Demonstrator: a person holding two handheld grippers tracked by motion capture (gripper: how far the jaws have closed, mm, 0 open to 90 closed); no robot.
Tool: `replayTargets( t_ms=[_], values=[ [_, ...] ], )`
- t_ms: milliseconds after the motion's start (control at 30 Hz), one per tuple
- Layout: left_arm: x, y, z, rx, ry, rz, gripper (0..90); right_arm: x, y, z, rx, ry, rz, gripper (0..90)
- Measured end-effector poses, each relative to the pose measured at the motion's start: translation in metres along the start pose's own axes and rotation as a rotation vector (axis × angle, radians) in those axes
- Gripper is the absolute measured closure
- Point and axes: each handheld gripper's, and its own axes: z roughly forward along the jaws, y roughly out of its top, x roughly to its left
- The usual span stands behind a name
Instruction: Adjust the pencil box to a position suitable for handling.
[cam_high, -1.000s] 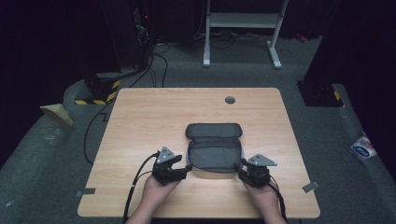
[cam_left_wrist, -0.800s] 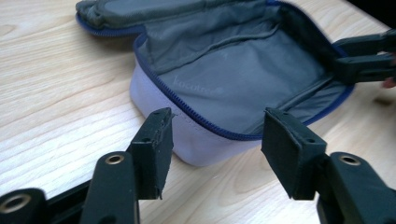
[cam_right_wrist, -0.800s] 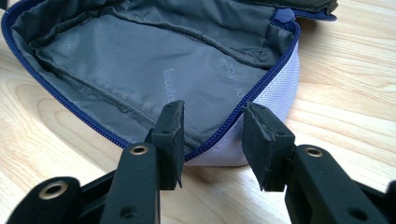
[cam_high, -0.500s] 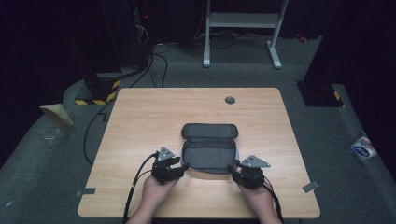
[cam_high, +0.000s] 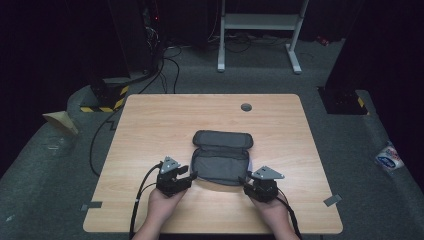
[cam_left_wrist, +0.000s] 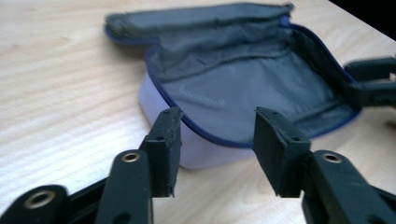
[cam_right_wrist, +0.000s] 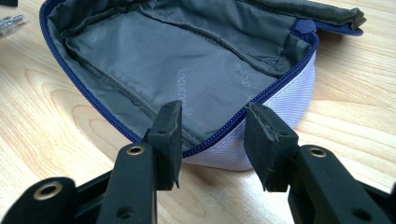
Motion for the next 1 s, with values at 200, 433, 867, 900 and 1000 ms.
replayTargets(
  t_ms=[200, 433, 867, 900, 1000],
  values=[
    [0.003, -0.001, 0.011, 0.014, 0.052, -0.013, 47.9, 0.004, -0.002, 0.0, 0.001, 0.003, -0.012, 56.6],
    [0.004, -0.002, 0.021, 0.056, 0.047, -0.017, 59.2, 0.002, -0.006, -0.005, -0.002, -0.001, -0.003, 56.6],
    [0.014, -0.009, 0.009, 0.049, 0.103, -0.004, 67.7, 0.008, 0.004, 0.008, -0.032, 0.017, -0.022, 54.2],
    [0.015, -0.01, 0.008, 0.052, 0.105, -0.005, 67.7, 0.008, 0.005, 0.01, -0.032, 0.015, -0.022, 54.3],
    [0.016, -0.011, 0.007, 0.043, 0.117, -0.014, 67.6, 0.007, 0.008, 0.013, -0.048, 0.014, -0.013, 54.4]
  ],
)
